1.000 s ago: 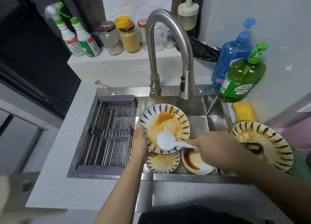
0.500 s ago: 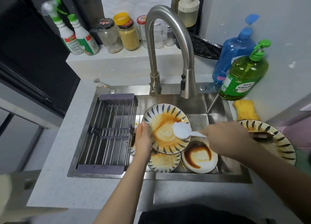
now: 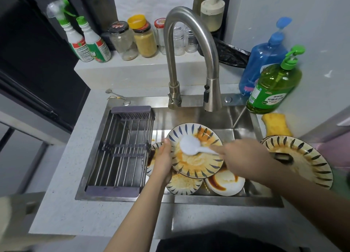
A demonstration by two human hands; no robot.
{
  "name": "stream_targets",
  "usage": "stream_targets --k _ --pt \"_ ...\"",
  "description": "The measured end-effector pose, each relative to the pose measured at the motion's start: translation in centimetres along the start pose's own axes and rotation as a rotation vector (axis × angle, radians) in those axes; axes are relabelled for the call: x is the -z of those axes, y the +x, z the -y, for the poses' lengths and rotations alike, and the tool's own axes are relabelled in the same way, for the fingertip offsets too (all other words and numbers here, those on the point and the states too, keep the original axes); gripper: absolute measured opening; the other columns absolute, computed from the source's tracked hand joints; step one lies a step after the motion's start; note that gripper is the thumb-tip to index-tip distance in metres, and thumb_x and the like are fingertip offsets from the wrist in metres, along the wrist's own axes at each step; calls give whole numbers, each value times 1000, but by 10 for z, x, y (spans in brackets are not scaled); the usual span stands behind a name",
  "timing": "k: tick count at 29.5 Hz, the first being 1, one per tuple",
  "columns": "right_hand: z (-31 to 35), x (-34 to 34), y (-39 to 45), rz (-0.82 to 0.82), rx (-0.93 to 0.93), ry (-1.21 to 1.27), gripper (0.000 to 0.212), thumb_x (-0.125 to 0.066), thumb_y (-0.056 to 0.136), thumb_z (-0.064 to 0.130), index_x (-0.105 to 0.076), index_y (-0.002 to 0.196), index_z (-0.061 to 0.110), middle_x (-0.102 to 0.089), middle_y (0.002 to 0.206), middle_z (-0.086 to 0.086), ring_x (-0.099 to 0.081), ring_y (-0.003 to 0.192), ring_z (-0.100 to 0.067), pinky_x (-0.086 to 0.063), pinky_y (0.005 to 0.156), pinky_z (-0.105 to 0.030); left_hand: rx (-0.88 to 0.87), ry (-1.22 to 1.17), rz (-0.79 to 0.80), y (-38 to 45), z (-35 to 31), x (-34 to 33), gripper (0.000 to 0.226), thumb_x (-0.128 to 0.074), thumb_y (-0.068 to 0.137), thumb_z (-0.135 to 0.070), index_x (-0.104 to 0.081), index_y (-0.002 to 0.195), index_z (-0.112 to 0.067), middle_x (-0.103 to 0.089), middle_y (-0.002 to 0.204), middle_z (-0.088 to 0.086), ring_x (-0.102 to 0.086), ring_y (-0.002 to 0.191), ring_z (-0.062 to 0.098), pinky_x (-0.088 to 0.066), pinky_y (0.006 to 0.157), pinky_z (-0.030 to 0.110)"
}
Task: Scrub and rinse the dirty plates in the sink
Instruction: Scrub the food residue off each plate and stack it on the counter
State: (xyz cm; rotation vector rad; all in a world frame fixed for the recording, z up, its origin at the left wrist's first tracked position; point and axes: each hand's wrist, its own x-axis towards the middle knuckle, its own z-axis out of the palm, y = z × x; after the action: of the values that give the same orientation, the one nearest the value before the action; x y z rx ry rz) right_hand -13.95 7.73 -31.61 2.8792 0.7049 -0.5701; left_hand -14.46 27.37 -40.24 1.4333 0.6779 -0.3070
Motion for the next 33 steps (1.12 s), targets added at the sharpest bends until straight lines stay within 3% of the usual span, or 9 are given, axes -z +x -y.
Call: stream_targets --k 3,5,12,16,19,23,28,30,33 --pt "6 -3 2 -33 100 4 46 -36 100 25 -33 141 46 -45 68 7 -41 55 -9 -27 45 -24 73 5 37 -1 -1 3 81 -25 83 -76 -58 118 -12 -68 108 16 -66 100 29 -55 87 41" --pt "6 -5 5 -55 80 22 47 -35 101 25 -31 142 47 -45 70 6 -44 59 -12 -27 45 -25 65 1 40 0 -1 7 86 -26 73 -81 -63 116 -16 -70 107 16 -68 100 29 -56 87 42" --pt "6 -17 16 -137 -147 11 70 -38 89 7 -15 148 37 -33 63 5 -45 56 -18 -25 44 -25 -49 95 30 -1 0 10 47 -41 93 -57 -68 100 -20 -75 93 5 -71 91 24 -55 88 47" --pt "22 -18 12 -160 -83 55 72 -41 87 6 -17 147 37 -39 69 5 -38 51 -14 -25 43 -26 -111 165 29 2 -7 7 53 -28 99 -55 -59 121 -19 -67 105 2 -62 102 18 -51 86 33" --pt "20 -23 17 -187 -83 52 72 -41 90 9 -13 148 40 -48 84 2 -42 56 -18 -23 43 -26 -108 182 14 5 -7 9 47 -25 101 -50 -60 109 -20 -66 95 0 -62 90 12 -53 73 22" --pt "-1 -23 22 -163 -226 35 69 -43 91 12 -15 147 40 -52 80 2 -55 61 -18 -37 49 -24 -83 56 -9 7 -8 13 45 -31 101 -48 -64 109 -18 -68 113 10 -65 102 21 -53 91 40" --pt "20 -18 19 -192 -70 43 69 -41 88 6 -20 146 37 -35 64 5 -34 47 -12 -23 42 -26 -112 142 -10 5 -10 6 44 -28 103 -45 -57 120 -17 -62 104 -1 -58 98 15 -44 65 22" --pt "5 -16 23 -160 -150 21 66 -40 89 5 -24 145 36 -40 65 6 -41 50 -12 -29 43 -25 -115 109 -43 6 -11 9 43 -29 103 -45 -63 106 -19 -66 100 -2 -61 99 18 -49 70 25" --pt "-2 -12 16 -11 -156 -1 47 -39 89 8 -44 129 31 -43 66 7 -42 53 -10 -31 44 -24 -121 138 -113 10 -13 16 40 -32 101 -48 -65 98 -26 -67 105 -1 -61 105 20 -49 95 42"
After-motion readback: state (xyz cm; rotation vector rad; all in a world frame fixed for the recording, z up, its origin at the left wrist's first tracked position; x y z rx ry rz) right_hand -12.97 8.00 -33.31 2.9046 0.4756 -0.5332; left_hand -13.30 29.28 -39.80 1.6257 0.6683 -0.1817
